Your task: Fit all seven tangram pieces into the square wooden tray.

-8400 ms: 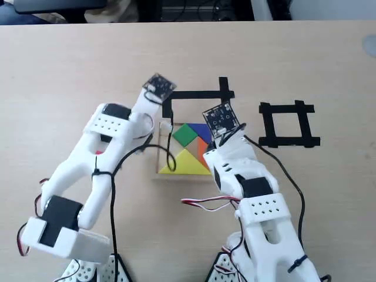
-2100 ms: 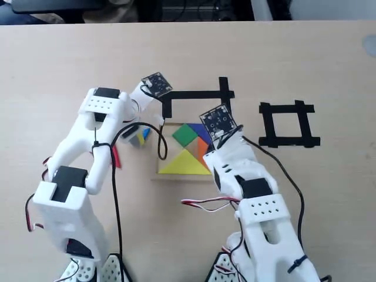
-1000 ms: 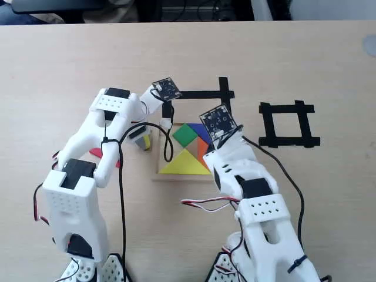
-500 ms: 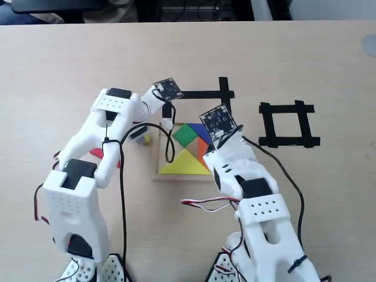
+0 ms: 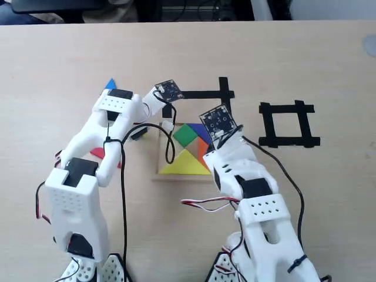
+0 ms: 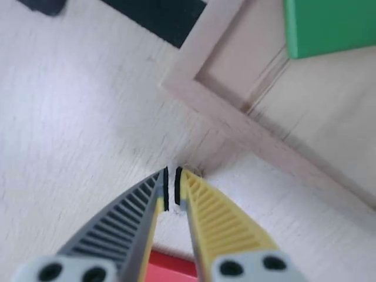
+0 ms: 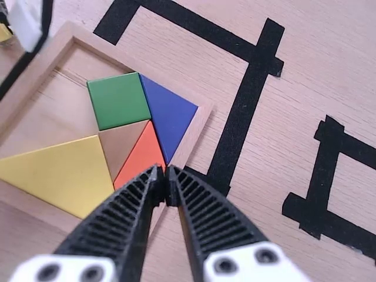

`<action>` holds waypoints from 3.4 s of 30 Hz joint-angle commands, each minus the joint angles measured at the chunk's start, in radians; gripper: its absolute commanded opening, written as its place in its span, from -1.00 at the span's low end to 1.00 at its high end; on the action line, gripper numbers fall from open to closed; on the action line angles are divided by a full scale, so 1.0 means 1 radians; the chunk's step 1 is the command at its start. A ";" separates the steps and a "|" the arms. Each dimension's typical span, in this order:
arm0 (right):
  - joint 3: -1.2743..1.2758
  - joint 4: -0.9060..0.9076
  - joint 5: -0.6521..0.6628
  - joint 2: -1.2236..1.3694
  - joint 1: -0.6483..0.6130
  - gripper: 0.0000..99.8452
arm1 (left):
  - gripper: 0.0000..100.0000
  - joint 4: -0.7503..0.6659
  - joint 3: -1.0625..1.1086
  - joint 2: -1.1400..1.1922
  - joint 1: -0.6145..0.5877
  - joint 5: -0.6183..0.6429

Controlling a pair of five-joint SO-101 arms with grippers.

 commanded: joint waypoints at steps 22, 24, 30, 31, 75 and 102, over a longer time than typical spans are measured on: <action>-0.002 -0.018 0.006 -0.018 0.003 -0.98 | -0.88 -0.043 -1.061 0.546 -0.291 0.562; -0.002 -0.018 0.006 -0.018 0.003 -0.98 | -0.88 -0.014 -1.182 0.647 -0.291 0.562; -0.001 -0.020 0.006 -0.018 -0.008 -0.98 | -0.88 0.014 -1.527 0.898 -0.283 0.566; 0.001 -0.020 0.006 -0.016 -0.020 -0.98 | -0.88 0.014 -1.578 0.933 -0.280 0.566; 0.021 -0.041 0.008 -0.018 -0.040 -0.98 | -0.88 0.245 -1.693 0.852 -0.318 0.470; 0.021 -0.044 0.008 -0.018 -0.041 -0.98 | -0.88 0.479 -1.658 0.974 -0.286 0.238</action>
